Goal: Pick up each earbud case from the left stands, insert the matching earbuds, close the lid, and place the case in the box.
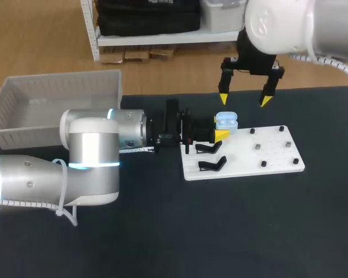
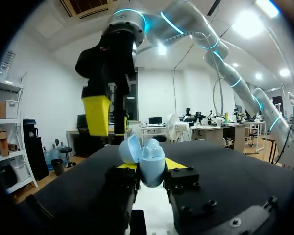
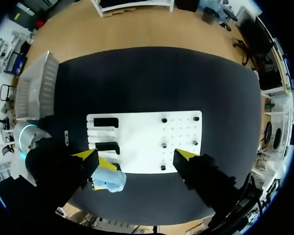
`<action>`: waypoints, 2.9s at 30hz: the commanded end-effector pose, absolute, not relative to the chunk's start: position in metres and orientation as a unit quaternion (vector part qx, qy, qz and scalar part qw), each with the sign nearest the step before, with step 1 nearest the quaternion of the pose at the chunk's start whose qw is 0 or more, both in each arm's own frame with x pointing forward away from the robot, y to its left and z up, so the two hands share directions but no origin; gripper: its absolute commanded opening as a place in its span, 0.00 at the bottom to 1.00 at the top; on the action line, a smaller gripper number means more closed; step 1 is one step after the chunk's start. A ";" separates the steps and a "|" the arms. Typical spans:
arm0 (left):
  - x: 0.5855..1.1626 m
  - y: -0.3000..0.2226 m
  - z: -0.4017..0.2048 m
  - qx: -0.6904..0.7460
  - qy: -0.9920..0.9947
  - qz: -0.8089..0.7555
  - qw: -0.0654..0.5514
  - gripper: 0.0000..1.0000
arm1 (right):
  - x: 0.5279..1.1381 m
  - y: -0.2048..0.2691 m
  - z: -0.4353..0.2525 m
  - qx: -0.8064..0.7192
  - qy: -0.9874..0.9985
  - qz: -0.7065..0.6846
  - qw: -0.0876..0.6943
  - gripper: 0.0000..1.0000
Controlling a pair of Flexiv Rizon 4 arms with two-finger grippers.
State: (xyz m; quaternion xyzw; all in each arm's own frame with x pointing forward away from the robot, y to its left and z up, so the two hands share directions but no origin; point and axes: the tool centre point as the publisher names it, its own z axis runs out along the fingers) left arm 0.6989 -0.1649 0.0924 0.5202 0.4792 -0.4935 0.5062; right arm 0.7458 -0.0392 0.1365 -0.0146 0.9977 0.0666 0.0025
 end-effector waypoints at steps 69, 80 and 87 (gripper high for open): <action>0.812 0.173 0.138 0.328 0.808 -0.156 0.463 0.00 | 0.717 -0.075 0.173 0.049 0.984 0.087 0.145 1.00; 0.844 0.211 0.113 0.301 0.831 -0.135 0.447 0.00 | 0.717 -0.075 0.173 0.049 0.984 0.087 0.145 1.00; 0.830 0.208 0.131 0.316 0.820 -0.117 0.463 1.00 | 0.717 -0.075 0.173 0.049 0.984 0.087 0.145 1.00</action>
